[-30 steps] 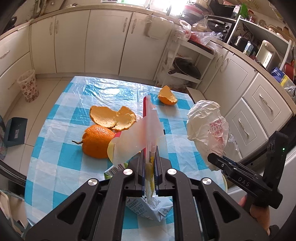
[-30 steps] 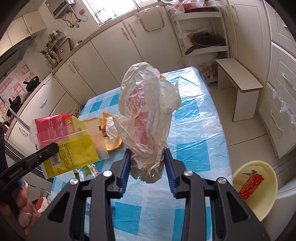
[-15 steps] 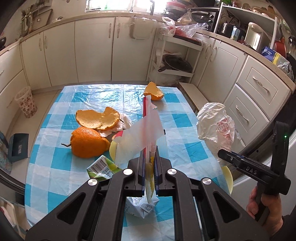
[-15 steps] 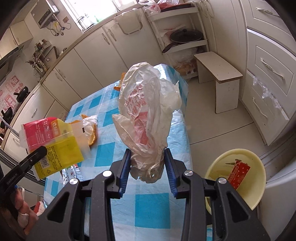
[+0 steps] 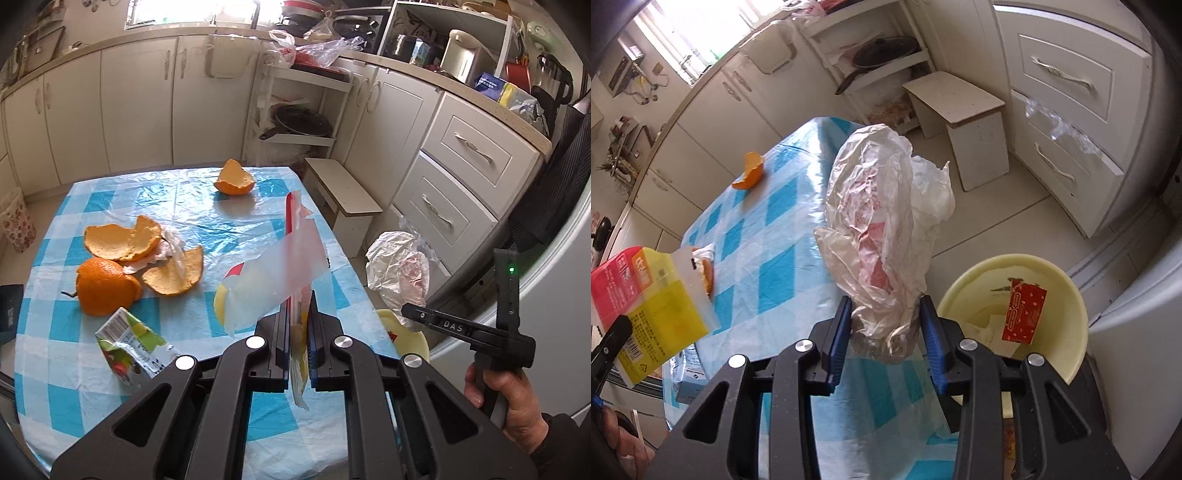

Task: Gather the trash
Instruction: 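Drop the wrapper into the yellow bucket with the left gripper while the right drops the bag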

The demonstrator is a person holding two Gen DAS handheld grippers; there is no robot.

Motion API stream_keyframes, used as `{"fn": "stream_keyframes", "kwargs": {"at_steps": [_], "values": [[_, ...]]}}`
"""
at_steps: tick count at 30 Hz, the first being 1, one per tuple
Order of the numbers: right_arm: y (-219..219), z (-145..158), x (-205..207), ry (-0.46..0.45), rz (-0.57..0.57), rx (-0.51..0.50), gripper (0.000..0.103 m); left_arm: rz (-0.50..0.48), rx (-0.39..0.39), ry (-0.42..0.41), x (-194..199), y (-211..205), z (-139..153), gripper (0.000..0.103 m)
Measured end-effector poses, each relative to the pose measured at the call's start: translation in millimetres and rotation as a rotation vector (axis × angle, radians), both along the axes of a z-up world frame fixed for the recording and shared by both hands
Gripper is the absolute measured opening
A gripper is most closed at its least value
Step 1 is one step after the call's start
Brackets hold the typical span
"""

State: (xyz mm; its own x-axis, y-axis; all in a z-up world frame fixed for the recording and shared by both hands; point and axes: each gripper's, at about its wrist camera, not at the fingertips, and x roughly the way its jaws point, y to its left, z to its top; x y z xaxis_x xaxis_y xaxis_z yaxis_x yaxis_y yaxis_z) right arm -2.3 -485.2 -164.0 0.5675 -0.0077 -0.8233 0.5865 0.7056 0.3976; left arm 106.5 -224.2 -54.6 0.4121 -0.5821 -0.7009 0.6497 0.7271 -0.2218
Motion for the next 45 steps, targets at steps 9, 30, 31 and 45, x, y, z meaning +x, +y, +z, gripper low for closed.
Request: {"fn": "stream_keyframes", "kwargs": {"at_steps": [9, 30, 31, 45], "values": [[-39, -59, -25, 0.166, -0.094, 0.129, 0.041, -0.106, 0.018, 0.052, -36, -49, -14, 0.007], [-70, 54, -85, -0.21, -0.276, 0.042, 0.07, -0.21, 0.096, 0.172, -91, -155, -63, 0.007], [-71, 62, -88, -0.236, -0.282, 0.03, 0.071, -0.212, 0.106, 0.181, -93, -162, -67, 0.007], [-77, 100, -90, -0.338, -0.287, -0.013, 0.074, -0.204, 0.217, 0.235, -96, -216, -106, 0.049]]}}
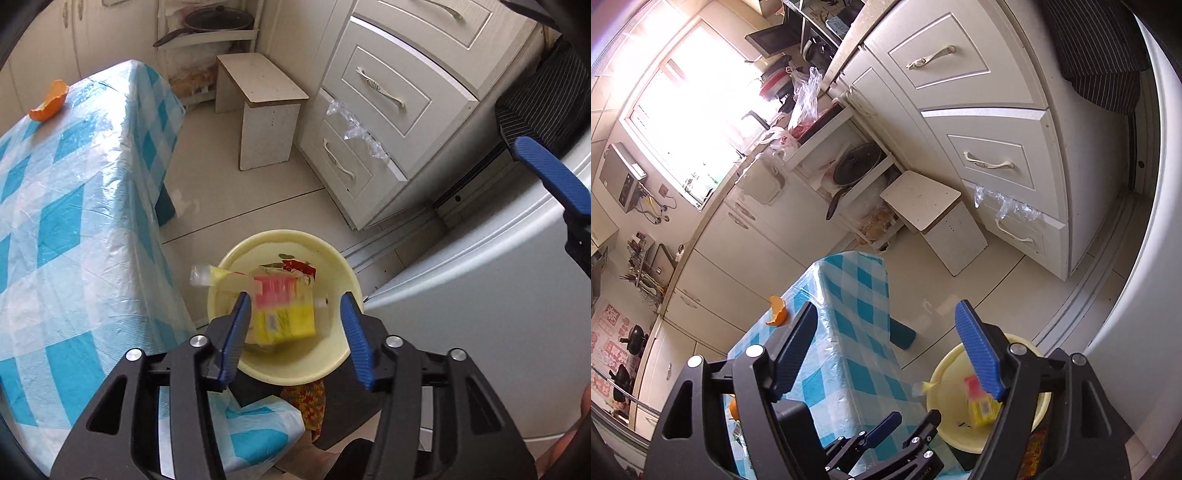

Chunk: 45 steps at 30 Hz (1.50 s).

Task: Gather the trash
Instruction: 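Drop the wrapper into the yellow bucket with the left gripper while the right drops the bag, then grasp the green-and-white juice carton with the left gripper while the right approaches an orange peel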

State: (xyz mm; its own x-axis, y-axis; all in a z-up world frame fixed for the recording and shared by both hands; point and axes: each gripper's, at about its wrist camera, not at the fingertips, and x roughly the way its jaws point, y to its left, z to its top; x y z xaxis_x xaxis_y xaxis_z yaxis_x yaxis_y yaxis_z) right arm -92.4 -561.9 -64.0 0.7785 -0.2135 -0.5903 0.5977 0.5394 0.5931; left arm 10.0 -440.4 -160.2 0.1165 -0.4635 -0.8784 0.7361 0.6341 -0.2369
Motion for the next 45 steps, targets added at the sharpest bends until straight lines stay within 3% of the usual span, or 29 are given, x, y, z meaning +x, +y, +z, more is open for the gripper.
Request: {"fn": "stream_keyframes", "kwargs": {"at_steps": [4, 10, 19, 25, 30, 35, 45], "values": [[8, 5, 6, -0.01, 0.021, -0.007, 0.075, 0.015, -0.017, -0.042, 2, 20, 18, 0.051], [30, 10, 24, -0.014, 0.069, -0.02, 0.077, 0.074, -0.039, -0.14, 17, 80, 56, 0.061], [79, 11, 64, 0.028, 0.178, -0.072, 0.078, 0.301, -0.073, -0.223, 81, 197, 93, 0.069], [115, -1, 101, 0.095, 0.259, -0.108, 0.078, 0.576, -0.143, -0.122, 137, 285, 80, 0.07], [152, -10, 132, 0.138, 0.355, -0.14, 0.078, 0.7, -0.126, -0.07, 163, 332, 68, 0.07], [182, -17, 156, 0.168, 0.432, -0.159, 0.078, 0.719, -0.107, -0.017, 167, 347, 55, 0.07], [215, -33, 193, 0.221, 0.511, -0.167, 0.078, 0.657, -0.063, 0.051, 162, 337, 40, 0.07]]}}
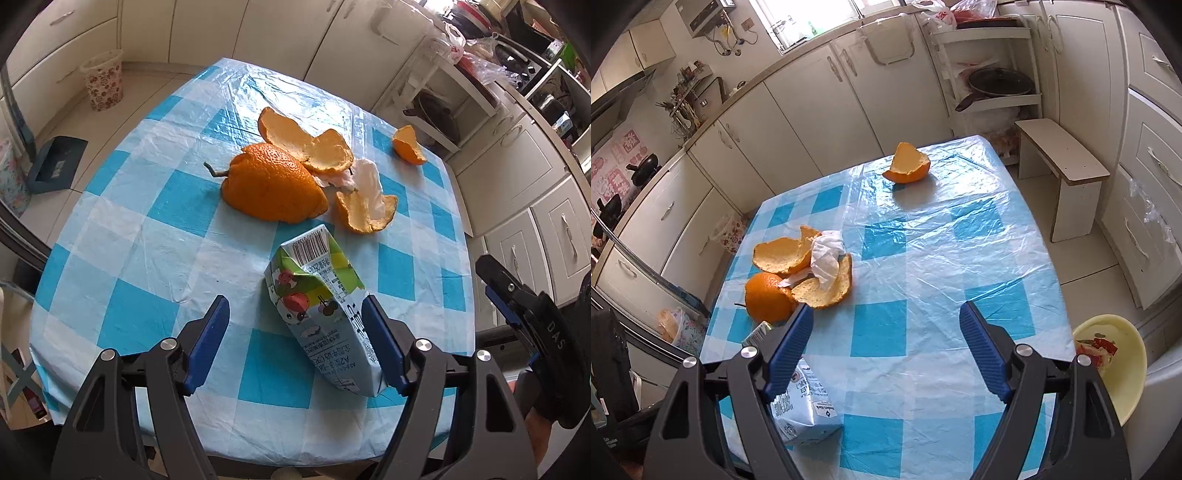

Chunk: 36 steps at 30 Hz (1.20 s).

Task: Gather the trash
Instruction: 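Grasp the green-and-white juice carton with the left gripper while the right approaches an orange peel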

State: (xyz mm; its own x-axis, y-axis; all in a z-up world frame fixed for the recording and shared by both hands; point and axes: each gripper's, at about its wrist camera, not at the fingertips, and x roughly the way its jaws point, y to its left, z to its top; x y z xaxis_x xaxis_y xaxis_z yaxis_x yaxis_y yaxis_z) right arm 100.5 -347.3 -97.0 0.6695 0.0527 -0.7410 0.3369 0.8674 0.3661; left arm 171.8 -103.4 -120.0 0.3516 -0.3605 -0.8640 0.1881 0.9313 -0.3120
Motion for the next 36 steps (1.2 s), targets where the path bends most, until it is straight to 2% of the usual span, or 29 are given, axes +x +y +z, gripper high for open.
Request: {"fn": "stream_keyframes", "kwargs": {"at_steps": [15, 22, 27, 33, 36], "values": [[-8, -21, 35, 0.034, -0.02, 0.039, 0.078, -0.036, 0.064, 0.04, 13, -20, -13, 0.073], [-3, -32, 60, 0.061, -0.002, 0.036, 0.078, -0.092, 0.141, 0.029, 13, -44, -20, 0.078], [5, -42, 74, 0.083, 0.011, 0.026, 0.069, -0.108, 0.189, -0.014, 9, -45, -17, 0.084], [13, -60, 86, 0.11, 0.015, 0.048, 0.056, -0.115, 0.216, -0.031, 13, -25, -14, 0.084], [15, -63, 88, 0.095, 0.019, 0.057, 0.049, -0.125, 0.219, -0.036, 17, -9, -12, 0.084]]}}
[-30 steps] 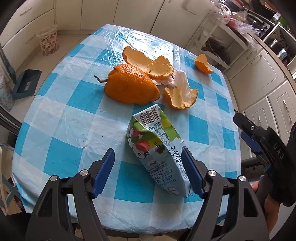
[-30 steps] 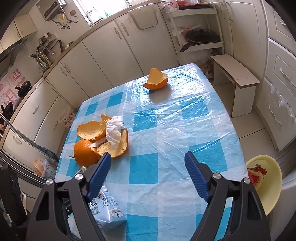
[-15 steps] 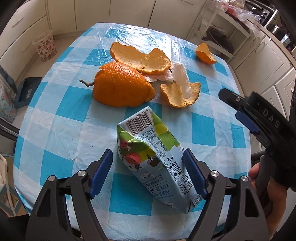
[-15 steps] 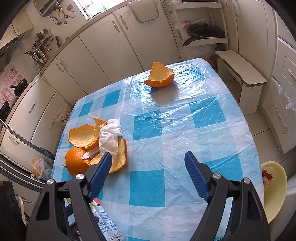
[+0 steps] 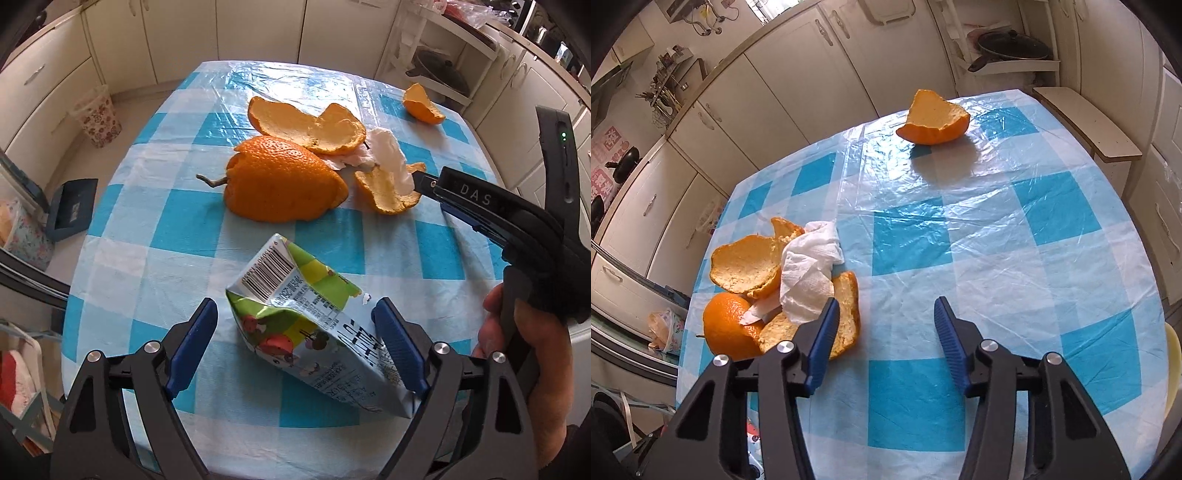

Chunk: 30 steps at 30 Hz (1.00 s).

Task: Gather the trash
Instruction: 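Grasp the green-and-white juice carton with the left gripper while the right approaches an orange peel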

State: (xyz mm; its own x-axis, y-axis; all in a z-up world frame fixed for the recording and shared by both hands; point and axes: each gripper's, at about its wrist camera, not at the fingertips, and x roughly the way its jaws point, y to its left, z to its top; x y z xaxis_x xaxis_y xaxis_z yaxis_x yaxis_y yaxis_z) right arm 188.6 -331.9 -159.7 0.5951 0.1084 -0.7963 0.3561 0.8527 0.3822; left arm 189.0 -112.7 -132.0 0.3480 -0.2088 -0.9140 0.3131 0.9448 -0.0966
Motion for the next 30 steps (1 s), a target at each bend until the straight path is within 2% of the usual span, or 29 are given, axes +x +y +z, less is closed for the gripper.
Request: {"fn": "stream_keyframes", "kwargs": {"at_steps": [2, 3, 5, 10, 14, 17, 19, 21, 22, 23, 24, 25, 28, 30], "values": [[2, -2, 0, -0.003, 0.021, 0.008, 0.033, -0.006, 0.001, 0.007, 3, 8, 0, 0.084], [2, -2, 0, -0.004, 0.031, 0.009, 0.029, -0.007, -0.002, 0.011, 5, 12, 0, 0.084], [4, -2, -1, -0.004, 0.05, 0.007, 0.012, 0.002, -0.02, 0.037, 9, 20, -2, 0.084], [4, 7, -13, -0.023, 0.07, -0.018, 0.005, 0.009, -0.056, 0.088, 13, 22, -5, 0.082], [3, 19, -26, -0.033, 0.104, -0.034, 0.005, -0.02, -0.032, 0.062, 7, 12, -4, 0.081], [7, 27, -38, -0.024, 0.152, -0.094, 0.005, -0.03, -0.005, 0.04, 6, 7, -2, 0.082], [5, 30, -49, -0.014, 0.172, -0.12, 0.005, -0.027, 0.007, 0.034, 6, 5, -2, 0.083], [-2, 28, -57, 0.002, 0.173, -0.09, 0.006, 0.004, 0.012, 0.044, 9, 6, -4, 0.088], [-5, 26, -58, 0.011, 0.167, -0.066, 0.013, 0.023, 0.0, 0.059, 11, 8, -5, 0.088], [-9, 25, -60, 0.006, 0.146, -0.041, 0.033, 0.046, -0.018, 0.08, 13, 10, -6, 0.088], [-11, 25, -60, -0.007, 0.127, -0.024, 0.043, 0.061, -0.028, 0.091, 13, 11, -8, 0.088], [-12, 25, -58, -0.016, 0.116, -0.02, 0.049, 0.07, -0.033, 0.094, 13, 11, -8, 0.088], [-7, 22, -46, -0.021, 0.11, -0.019, 0.049, 0.082, -0.01, 0.072, 12, 8, -8, 0.088], [-4, 19, -38, -0.018, 0.107, -0.018, 0.049, 0.096, 0.043, 0.042, 12, 6, -8, 0.088]]}}
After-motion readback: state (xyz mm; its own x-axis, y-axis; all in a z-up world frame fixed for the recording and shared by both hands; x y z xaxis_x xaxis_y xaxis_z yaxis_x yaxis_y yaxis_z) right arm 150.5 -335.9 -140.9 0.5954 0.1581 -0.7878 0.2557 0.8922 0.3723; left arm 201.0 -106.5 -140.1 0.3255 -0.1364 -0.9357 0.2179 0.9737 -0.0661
